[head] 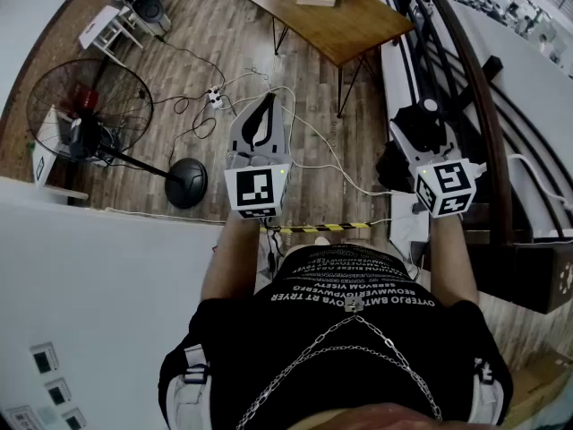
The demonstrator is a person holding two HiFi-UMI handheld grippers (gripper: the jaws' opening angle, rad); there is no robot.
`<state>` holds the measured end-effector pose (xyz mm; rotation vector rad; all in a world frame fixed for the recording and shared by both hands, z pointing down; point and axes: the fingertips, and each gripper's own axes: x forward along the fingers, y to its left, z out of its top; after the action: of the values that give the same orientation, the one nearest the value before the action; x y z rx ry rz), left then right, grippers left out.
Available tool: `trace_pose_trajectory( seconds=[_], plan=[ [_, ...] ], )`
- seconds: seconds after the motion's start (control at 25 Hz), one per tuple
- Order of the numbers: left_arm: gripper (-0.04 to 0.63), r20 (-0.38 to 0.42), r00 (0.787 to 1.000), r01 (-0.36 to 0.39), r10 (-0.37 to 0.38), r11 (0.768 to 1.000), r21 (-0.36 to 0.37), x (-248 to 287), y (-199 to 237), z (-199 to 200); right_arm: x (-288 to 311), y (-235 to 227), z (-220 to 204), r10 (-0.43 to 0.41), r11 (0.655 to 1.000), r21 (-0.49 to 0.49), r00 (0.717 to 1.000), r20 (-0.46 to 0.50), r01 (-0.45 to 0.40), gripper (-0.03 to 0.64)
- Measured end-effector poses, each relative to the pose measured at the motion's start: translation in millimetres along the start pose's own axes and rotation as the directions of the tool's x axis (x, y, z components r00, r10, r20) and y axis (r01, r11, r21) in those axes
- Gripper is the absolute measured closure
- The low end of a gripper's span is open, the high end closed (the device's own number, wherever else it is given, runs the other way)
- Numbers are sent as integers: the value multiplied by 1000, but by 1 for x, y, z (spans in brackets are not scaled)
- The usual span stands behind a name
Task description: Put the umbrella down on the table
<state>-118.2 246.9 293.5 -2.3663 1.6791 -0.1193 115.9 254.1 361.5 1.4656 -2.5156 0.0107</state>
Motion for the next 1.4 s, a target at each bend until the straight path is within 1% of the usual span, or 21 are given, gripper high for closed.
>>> trace_pose_trajectory(
  seconds=[0.16,0.28,0.44,0.6,0.76,0.96,1.04,1.16,1.4],
  plan=[
    [565,-1,1000,11,-11,1000,-6,3,25,-14,22,13,4,-25,1000,-7,1000,2,25,376],
    [565,-9,1000,20,-20,1000,-18,2,35,-24,29,18,7,-38,999,-2,999,-1,38,374],
    [565,5,999,33,-33,997,-63,-5,42,-34,30,28,7,-31,1000,0,999,-22,31,374],
    [565,-9,999,35,-36,995,-91,-11,47,-47,26,40,9,-13,1000,25,1000,-21,14,374],
    [565,54,998,19,-14,994,-108,-14,56,-39,27,34,14,-10,998,56,1000,-23,11,374],
    [565,45,999,14,-10,996,-85,-6,61,-41,37,25,14,-8,998,70,1000,-14,9,374],
    [565,40,999,11,-8,997,-80,-3,60,-42,38,22,12,-3,996,94,1000,-5,4,374],
    [565,21,999,25,-24,997,-69,2,55,-48,39,22,10,0,992,124,1000,12,-1,374],
    [565,15,998,61,-60,995,-74,23,36,-53,41,6,3,-20,992,124,1000,6,19,373]
  ],
)
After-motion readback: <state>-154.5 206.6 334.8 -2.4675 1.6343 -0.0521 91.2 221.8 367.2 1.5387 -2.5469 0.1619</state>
